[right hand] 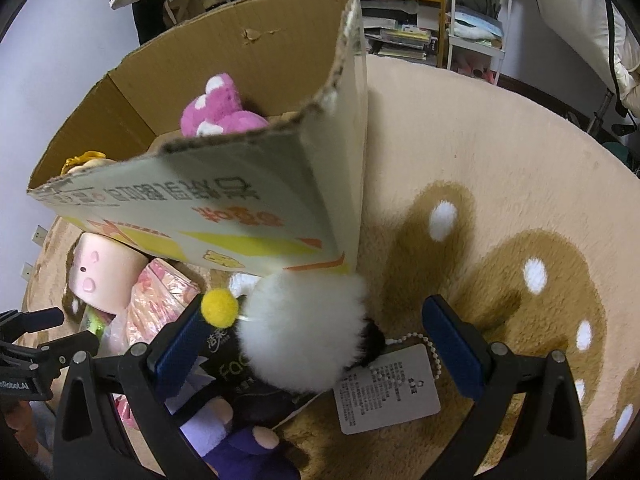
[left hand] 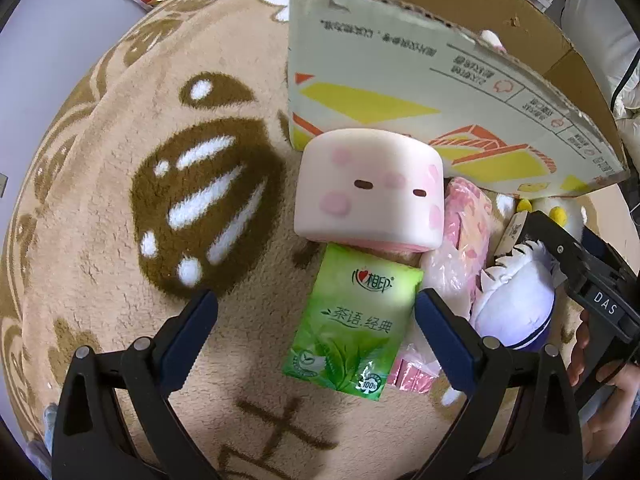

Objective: Organize soft objects
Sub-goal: 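Lower left tool to green tissue pack while right tool lowers to white fluffy keychain, then close left tool on green tissue pack while right tool closes on white keychain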

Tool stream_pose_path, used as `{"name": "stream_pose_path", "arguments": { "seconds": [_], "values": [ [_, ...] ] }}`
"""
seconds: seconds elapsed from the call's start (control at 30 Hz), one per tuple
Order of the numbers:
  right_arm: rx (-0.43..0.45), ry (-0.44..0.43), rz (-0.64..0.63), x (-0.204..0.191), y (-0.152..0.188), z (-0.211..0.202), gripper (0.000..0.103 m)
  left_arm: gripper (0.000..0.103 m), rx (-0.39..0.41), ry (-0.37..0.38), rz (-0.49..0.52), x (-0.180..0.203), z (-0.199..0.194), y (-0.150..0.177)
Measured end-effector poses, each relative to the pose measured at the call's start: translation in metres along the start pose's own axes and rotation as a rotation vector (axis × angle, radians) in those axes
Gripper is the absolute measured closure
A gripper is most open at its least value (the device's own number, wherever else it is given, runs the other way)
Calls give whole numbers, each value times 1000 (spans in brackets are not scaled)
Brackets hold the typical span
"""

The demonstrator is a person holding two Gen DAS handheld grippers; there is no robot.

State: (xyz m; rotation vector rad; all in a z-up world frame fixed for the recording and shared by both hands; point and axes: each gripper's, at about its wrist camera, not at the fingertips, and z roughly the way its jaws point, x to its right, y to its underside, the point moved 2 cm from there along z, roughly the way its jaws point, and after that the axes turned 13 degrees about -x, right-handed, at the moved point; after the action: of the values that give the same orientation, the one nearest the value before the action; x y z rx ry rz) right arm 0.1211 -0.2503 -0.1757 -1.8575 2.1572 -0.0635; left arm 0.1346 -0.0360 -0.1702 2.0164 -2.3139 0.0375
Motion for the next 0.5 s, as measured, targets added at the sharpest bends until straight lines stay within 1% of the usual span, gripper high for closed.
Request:
{"name": "stream_pose_path", "arguments": {
  "seconds": [0.17, 0.5],
  "values": [
    [-8, 6, -5, 0, -3, 4, 0, 5, -8, -1, 2, 1, 3, -2],
    [-9, 5, -3, 1, -4, 6, 0, 5, -22, -27, 20, 13, 11, 3]
  ]
}}
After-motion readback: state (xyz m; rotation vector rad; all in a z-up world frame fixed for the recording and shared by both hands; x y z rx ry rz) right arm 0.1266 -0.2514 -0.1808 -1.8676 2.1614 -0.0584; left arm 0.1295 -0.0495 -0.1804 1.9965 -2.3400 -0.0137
